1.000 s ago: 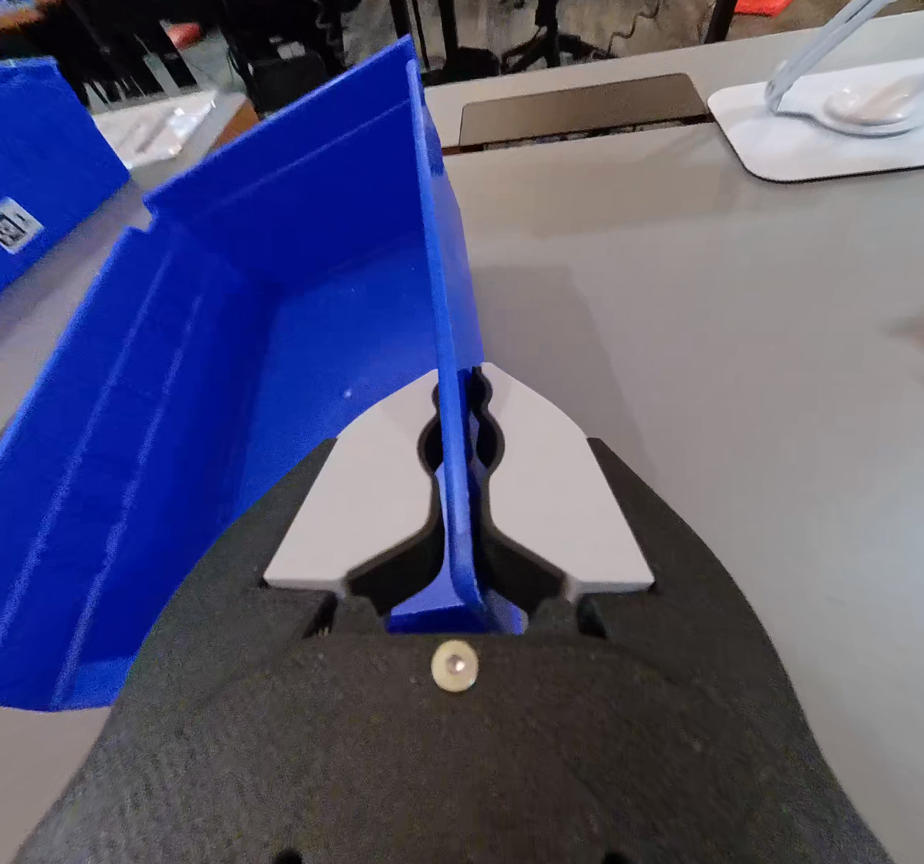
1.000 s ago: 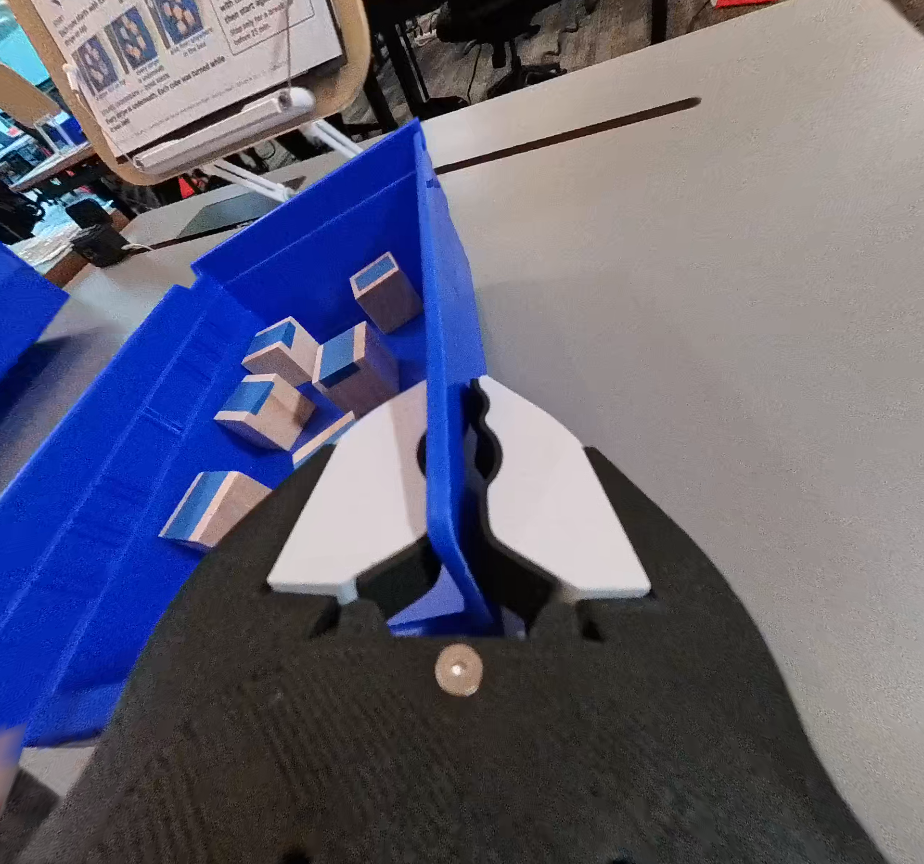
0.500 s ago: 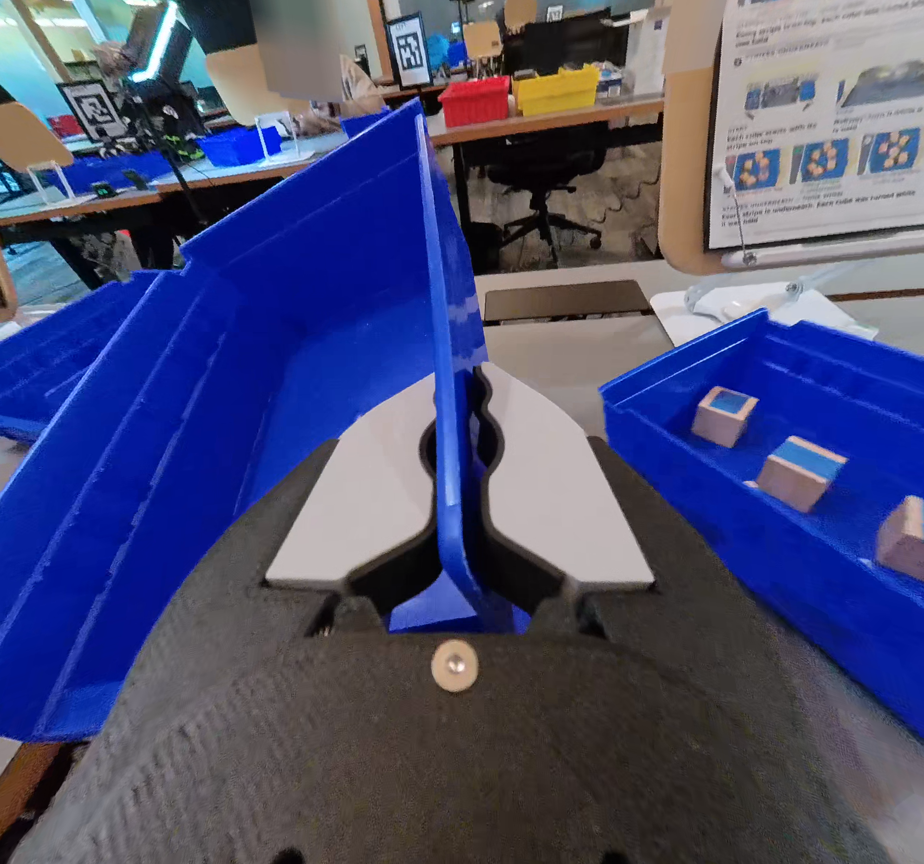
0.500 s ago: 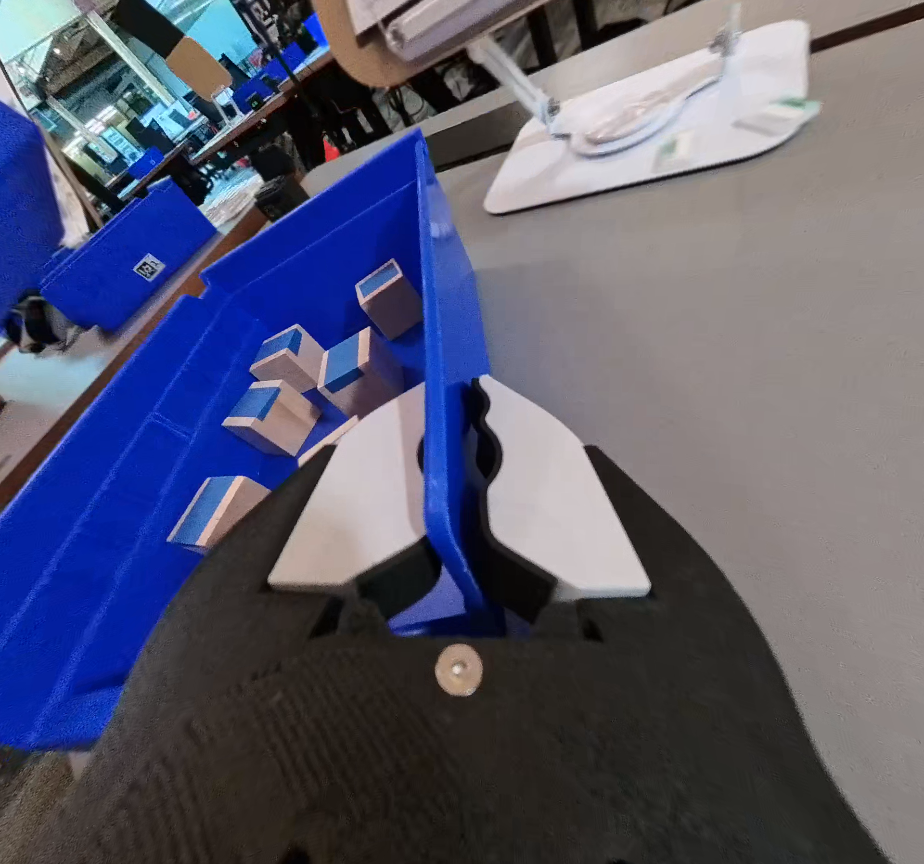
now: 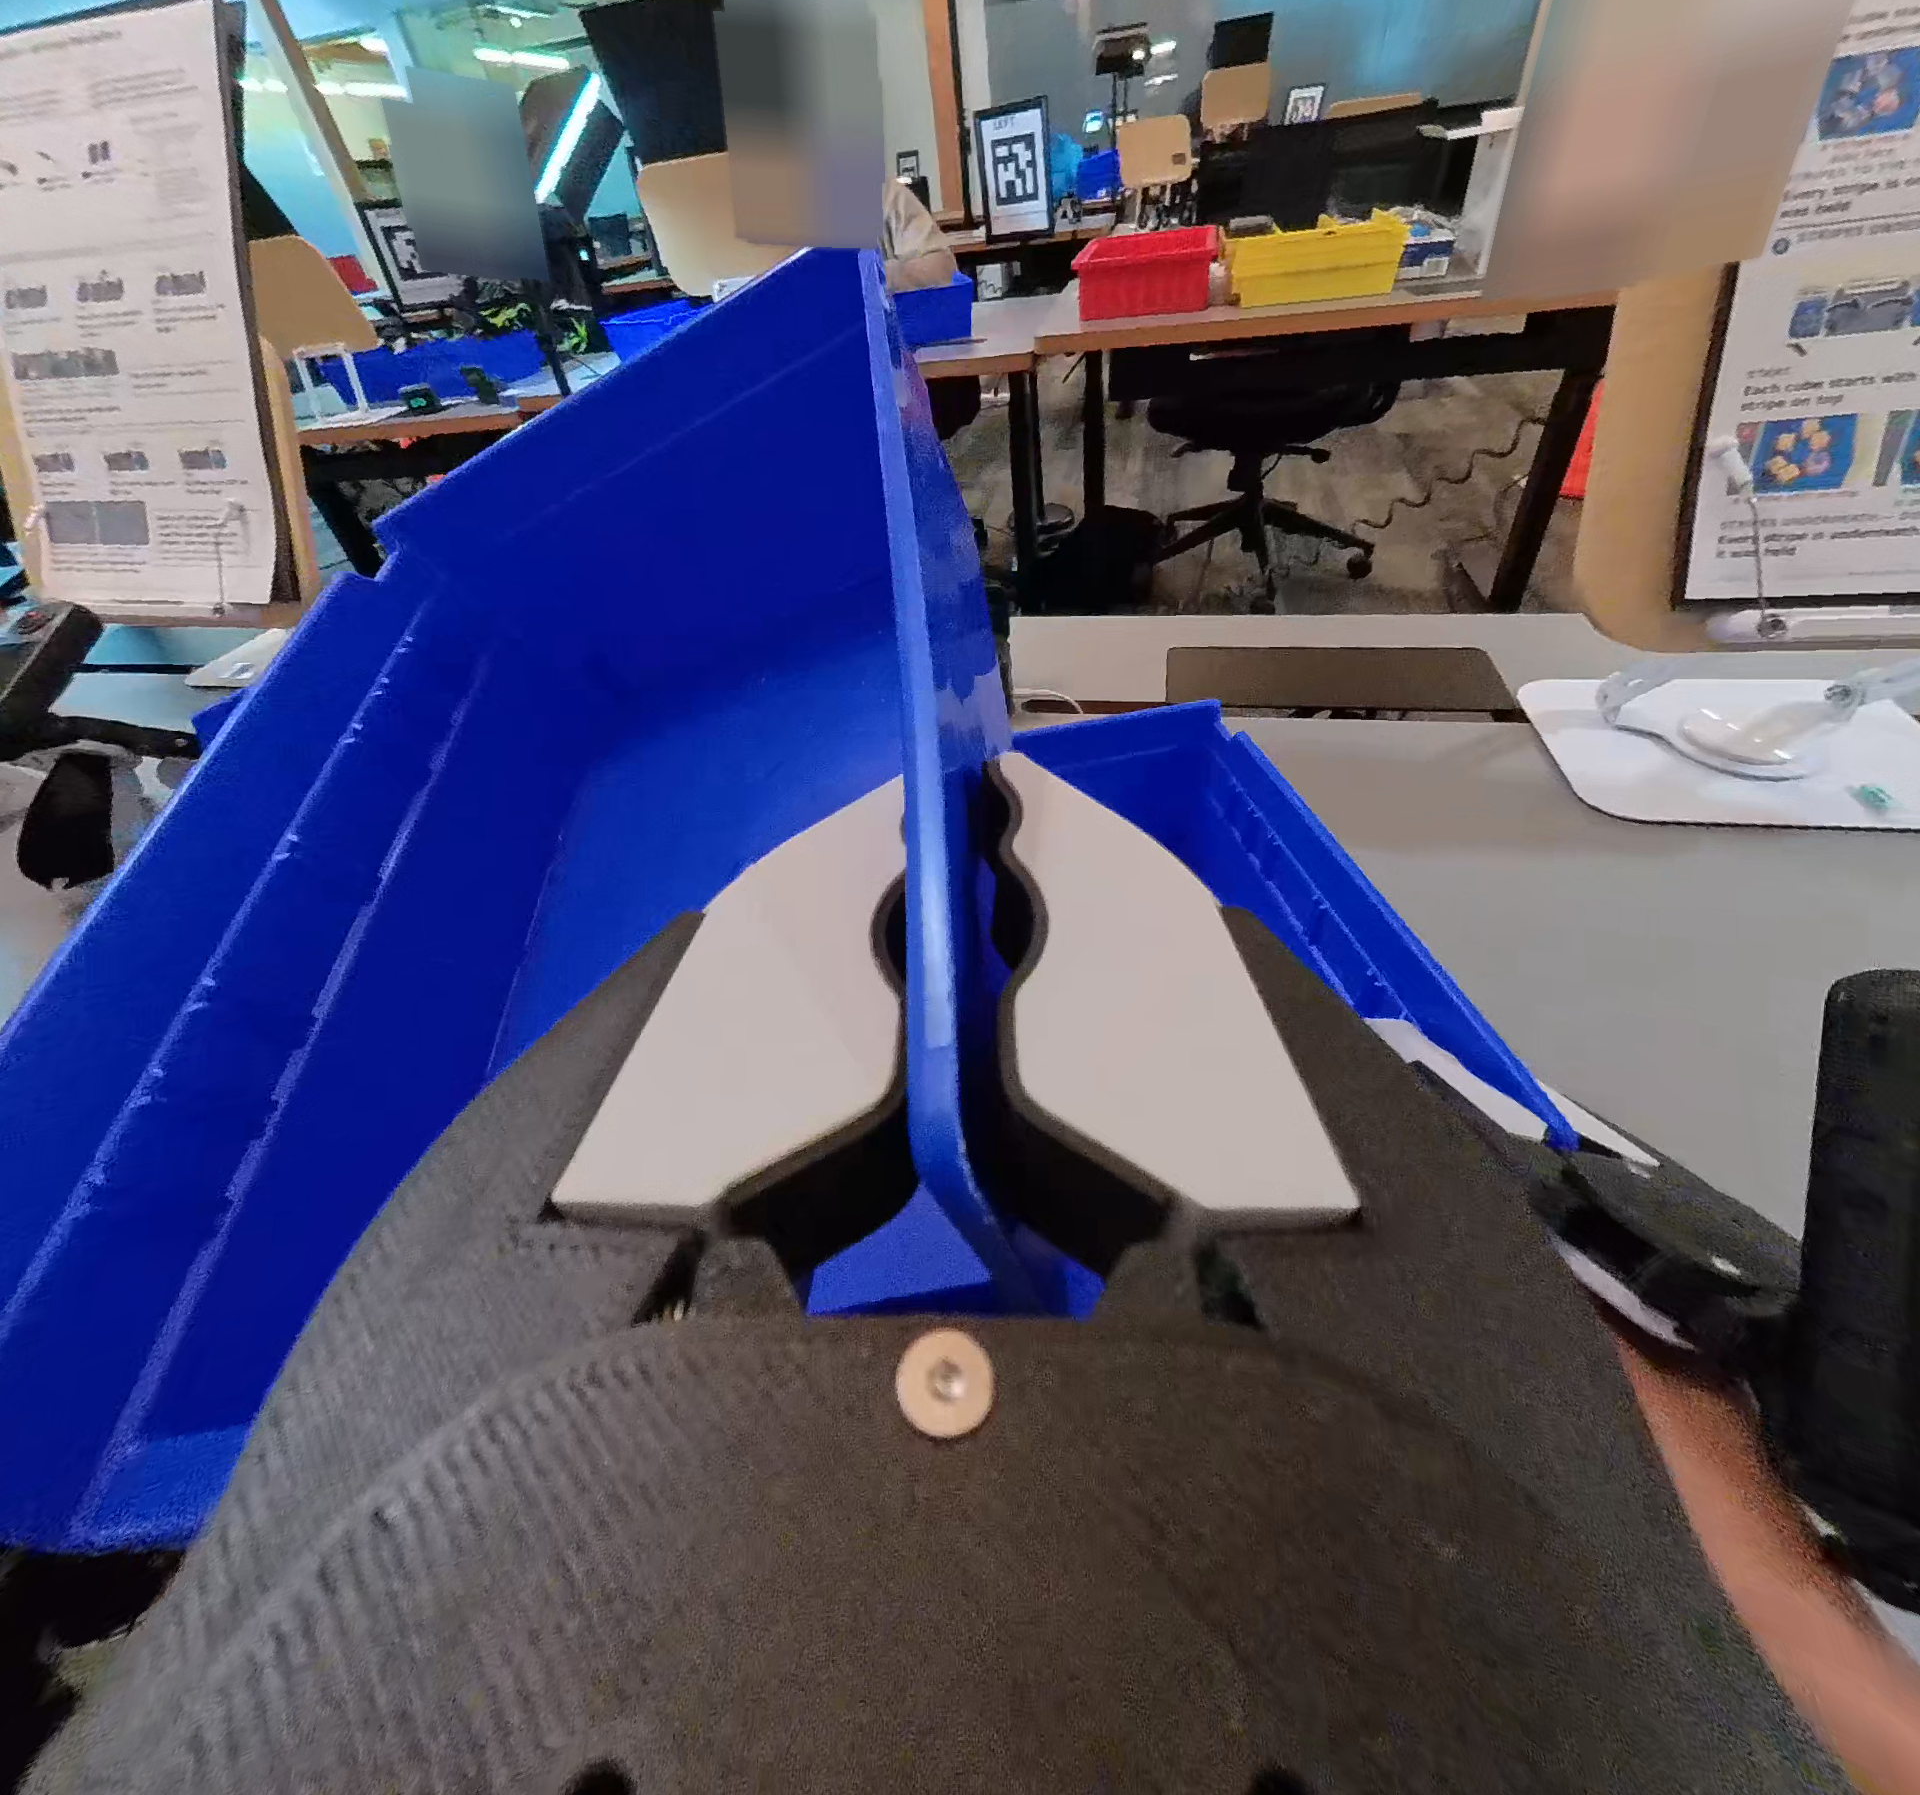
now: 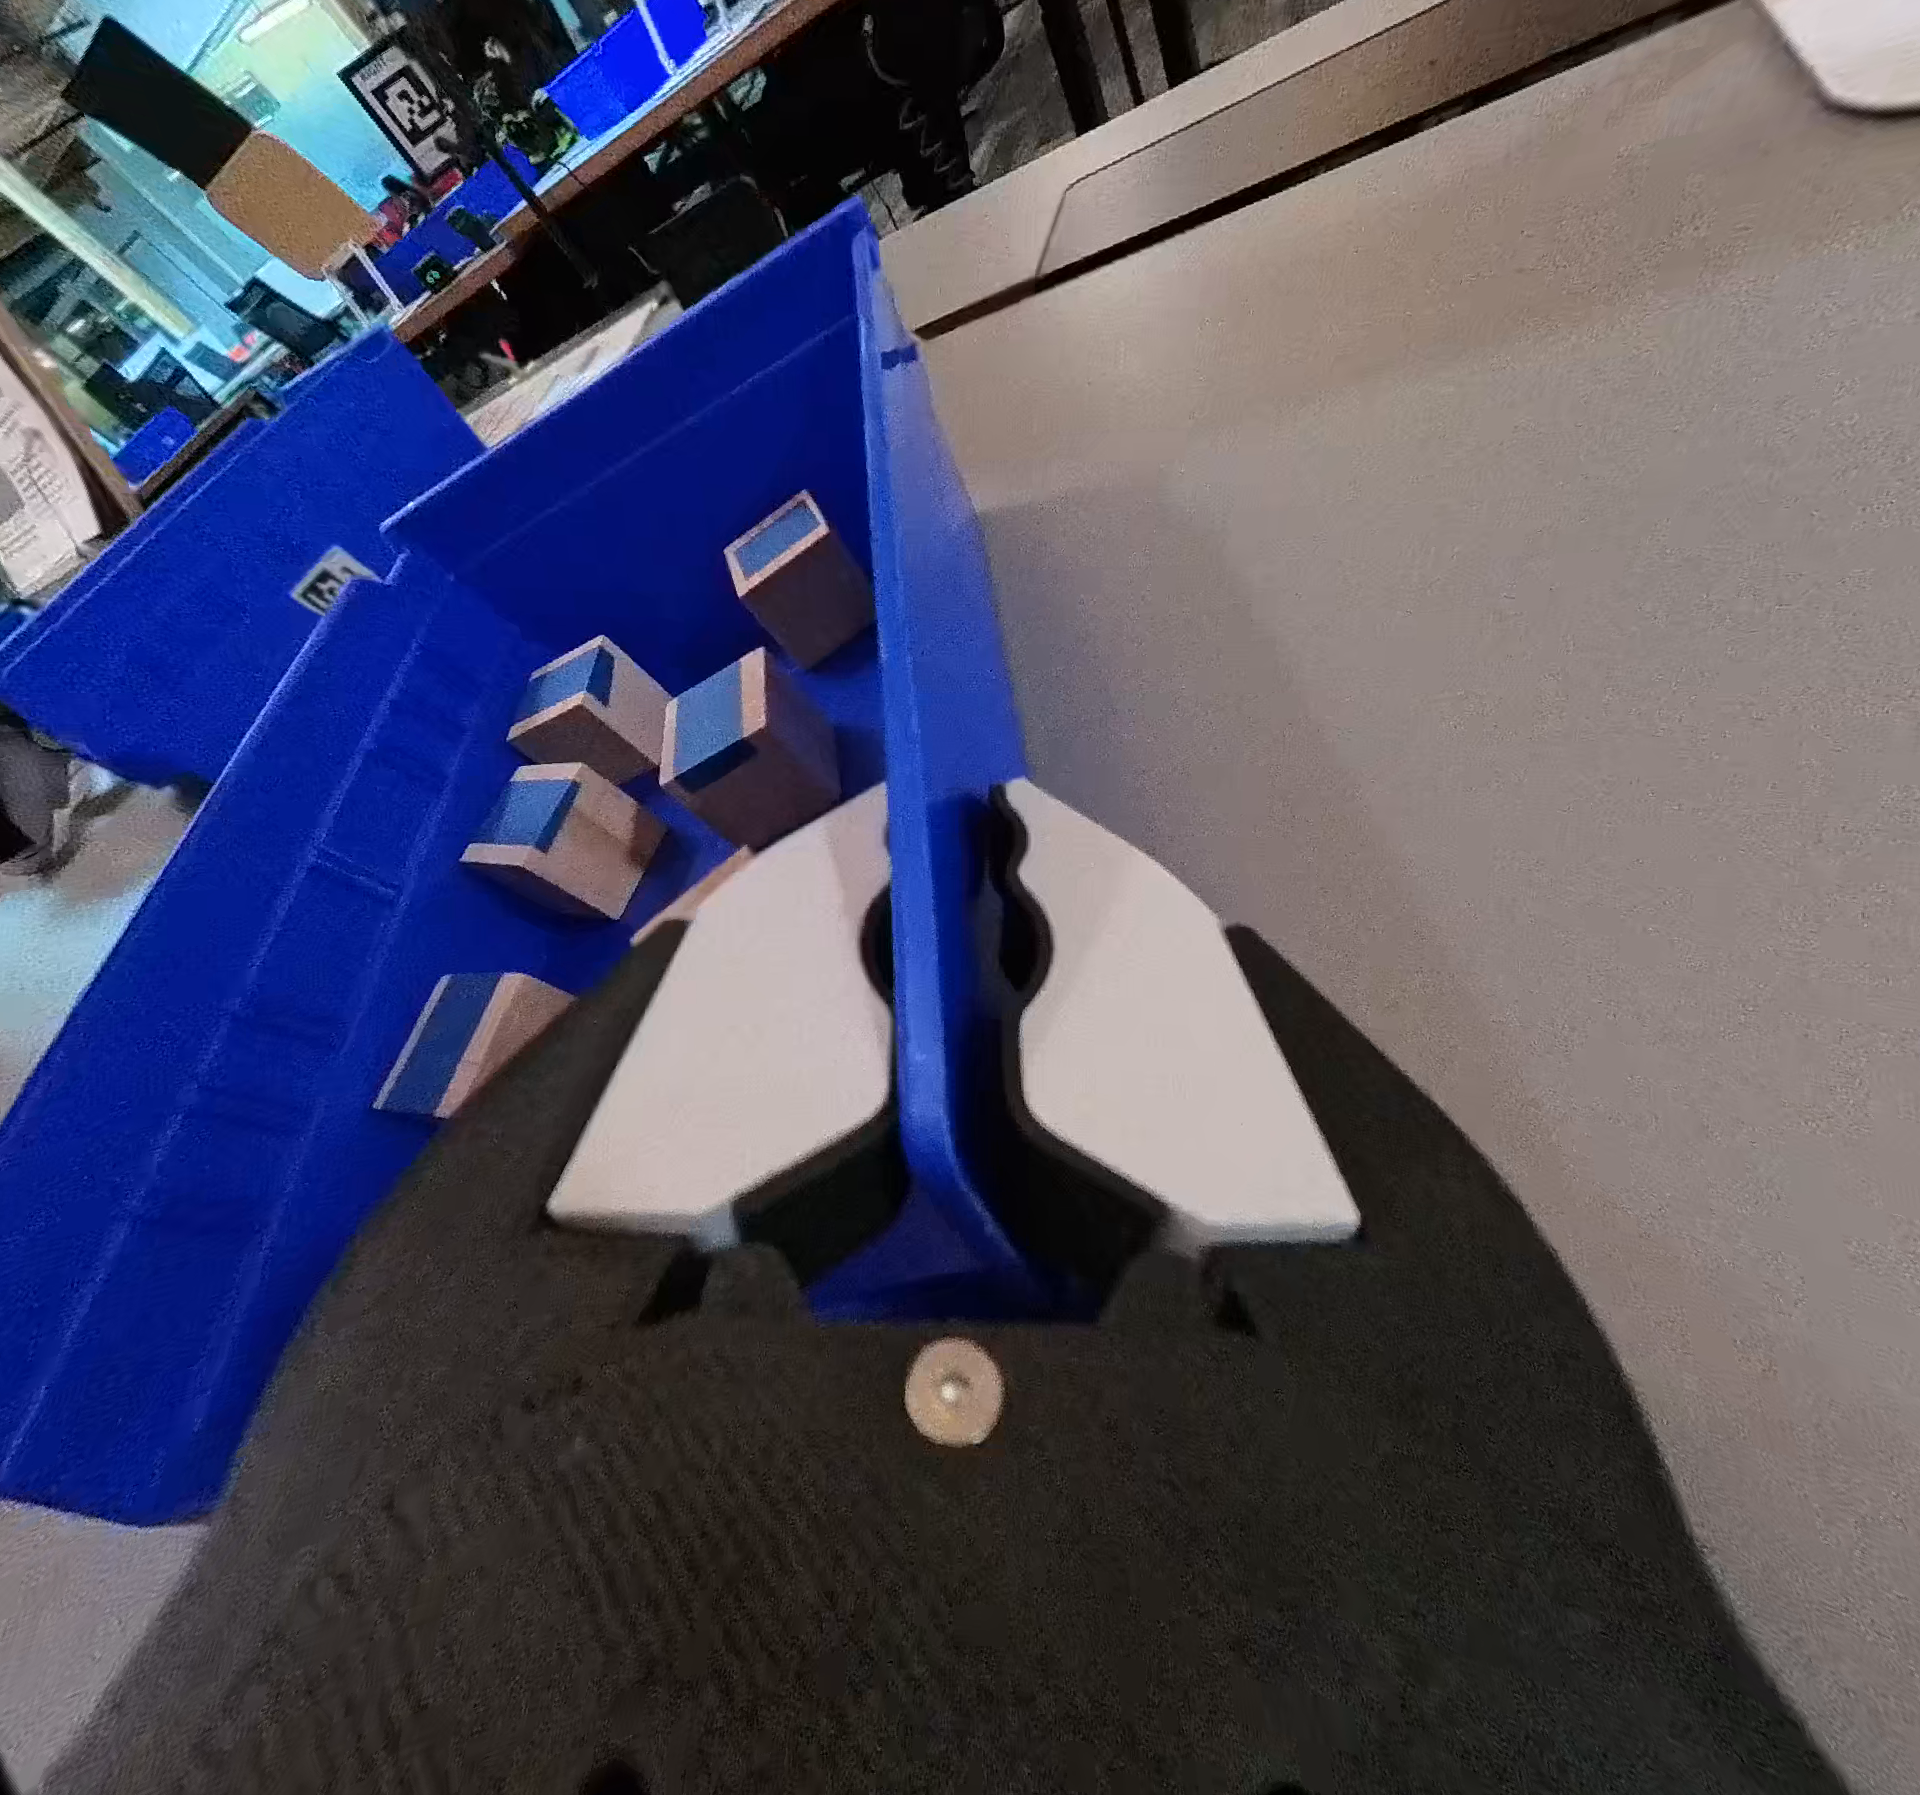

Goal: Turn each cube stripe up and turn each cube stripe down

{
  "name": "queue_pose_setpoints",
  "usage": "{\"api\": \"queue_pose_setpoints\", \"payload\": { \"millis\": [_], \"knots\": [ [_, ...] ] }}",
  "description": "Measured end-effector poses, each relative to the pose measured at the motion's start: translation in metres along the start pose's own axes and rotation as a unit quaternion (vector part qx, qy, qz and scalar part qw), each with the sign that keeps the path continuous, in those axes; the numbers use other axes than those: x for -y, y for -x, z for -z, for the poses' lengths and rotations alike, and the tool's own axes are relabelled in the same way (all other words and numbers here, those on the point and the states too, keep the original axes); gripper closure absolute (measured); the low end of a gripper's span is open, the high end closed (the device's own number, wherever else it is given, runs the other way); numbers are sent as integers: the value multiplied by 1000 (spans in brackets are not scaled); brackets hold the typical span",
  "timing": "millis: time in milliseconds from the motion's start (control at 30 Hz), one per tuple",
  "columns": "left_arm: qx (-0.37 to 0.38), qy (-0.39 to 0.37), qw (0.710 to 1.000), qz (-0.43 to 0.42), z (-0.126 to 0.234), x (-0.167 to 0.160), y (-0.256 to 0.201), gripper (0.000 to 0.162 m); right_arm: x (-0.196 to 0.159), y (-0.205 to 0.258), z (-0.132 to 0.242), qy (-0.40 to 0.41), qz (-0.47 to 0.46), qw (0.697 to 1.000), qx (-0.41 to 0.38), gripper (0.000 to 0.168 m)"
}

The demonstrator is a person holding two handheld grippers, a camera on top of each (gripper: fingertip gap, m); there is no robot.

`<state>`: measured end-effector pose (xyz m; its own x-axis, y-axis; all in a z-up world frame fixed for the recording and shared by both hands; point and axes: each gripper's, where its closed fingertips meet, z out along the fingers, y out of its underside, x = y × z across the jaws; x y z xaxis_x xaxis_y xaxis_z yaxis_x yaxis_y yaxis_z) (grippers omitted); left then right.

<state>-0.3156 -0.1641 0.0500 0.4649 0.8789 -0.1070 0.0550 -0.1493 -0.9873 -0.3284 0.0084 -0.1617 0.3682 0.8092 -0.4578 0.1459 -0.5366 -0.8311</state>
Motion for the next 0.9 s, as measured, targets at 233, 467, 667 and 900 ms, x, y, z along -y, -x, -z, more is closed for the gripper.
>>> {"api": "queue_pose_setpoints", "payload": {
  "millis": [233,467,667,900],
  "knots": [
    [-2,-3,1000,10,-3,-3,6,154,-31,74,11,35,-28,994,95,116],
    [-53,-17,998,-2,-3,13,-34,154,-17,85,64,32,71,964,256,115],
    [-173,-32,984,-31,5,31,-137,154,47,-13,132,-3,89,953,289,104],
    [-335,-15,938,-83,31,5,-305,154,143,-224,210,-74,88,982,151,113]
  ]
}}
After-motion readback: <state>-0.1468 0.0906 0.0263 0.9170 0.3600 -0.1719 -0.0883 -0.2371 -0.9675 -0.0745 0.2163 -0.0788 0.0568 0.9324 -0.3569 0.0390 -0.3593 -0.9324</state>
